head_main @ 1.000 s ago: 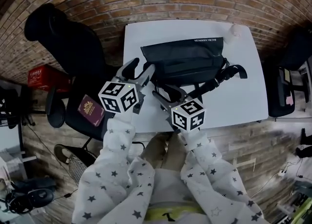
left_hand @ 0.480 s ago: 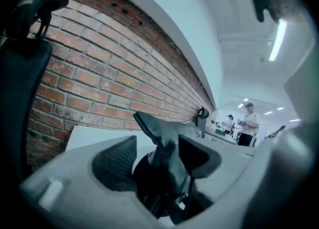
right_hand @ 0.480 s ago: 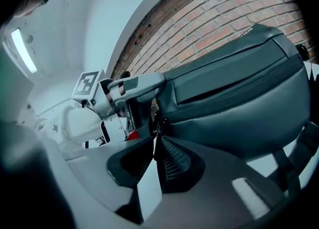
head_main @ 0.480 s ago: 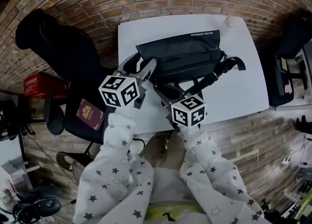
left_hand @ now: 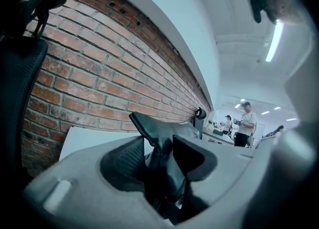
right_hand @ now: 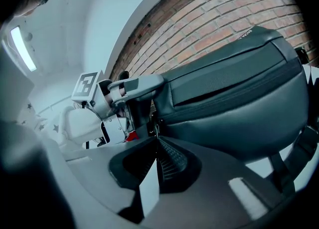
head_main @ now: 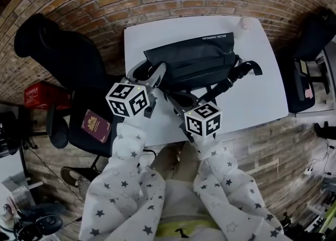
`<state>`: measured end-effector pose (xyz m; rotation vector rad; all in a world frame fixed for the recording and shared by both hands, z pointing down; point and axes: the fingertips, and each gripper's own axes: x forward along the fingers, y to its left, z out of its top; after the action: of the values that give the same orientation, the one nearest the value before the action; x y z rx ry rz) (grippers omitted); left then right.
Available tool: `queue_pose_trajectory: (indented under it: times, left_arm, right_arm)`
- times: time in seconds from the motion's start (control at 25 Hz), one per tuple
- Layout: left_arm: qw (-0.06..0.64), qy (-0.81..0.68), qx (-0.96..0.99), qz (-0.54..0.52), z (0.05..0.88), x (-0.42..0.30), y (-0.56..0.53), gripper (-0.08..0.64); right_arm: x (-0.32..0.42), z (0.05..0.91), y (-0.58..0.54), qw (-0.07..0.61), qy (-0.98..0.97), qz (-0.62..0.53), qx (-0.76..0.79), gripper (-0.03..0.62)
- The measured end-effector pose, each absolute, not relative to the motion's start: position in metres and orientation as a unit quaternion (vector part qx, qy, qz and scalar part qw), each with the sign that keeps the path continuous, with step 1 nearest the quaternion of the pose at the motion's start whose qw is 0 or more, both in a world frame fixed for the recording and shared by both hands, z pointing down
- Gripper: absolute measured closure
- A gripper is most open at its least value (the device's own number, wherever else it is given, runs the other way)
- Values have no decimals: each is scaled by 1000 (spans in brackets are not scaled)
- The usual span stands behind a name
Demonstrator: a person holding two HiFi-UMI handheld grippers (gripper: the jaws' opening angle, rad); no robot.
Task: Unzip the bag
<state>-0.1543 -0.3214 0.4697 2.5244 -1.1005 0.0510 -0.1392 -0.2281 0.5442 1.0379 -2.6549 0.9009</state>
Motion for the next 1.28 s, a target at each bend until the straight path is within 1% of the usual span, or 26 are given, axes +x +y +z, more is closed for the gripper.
queue_pose_trajectory:
  times: [0.24, 0.72, 1.28]
  left_arm:
    - [196, -390, 900, 12, 471, -154, -320, 410]
    - [181, -400, 898, 26, 471, -152, -317, 439]
    - [168, -443, 880, 32, 471, -154, -318, 440]
  right_arm:
    - [-134, 544, -229, 87, -884, 297, 350, 572]
    - [-118, 539, -233, 153, -900, 251, 322, 574]
    - [-96, 537, -248, 164, -904, 229, 323, 574]
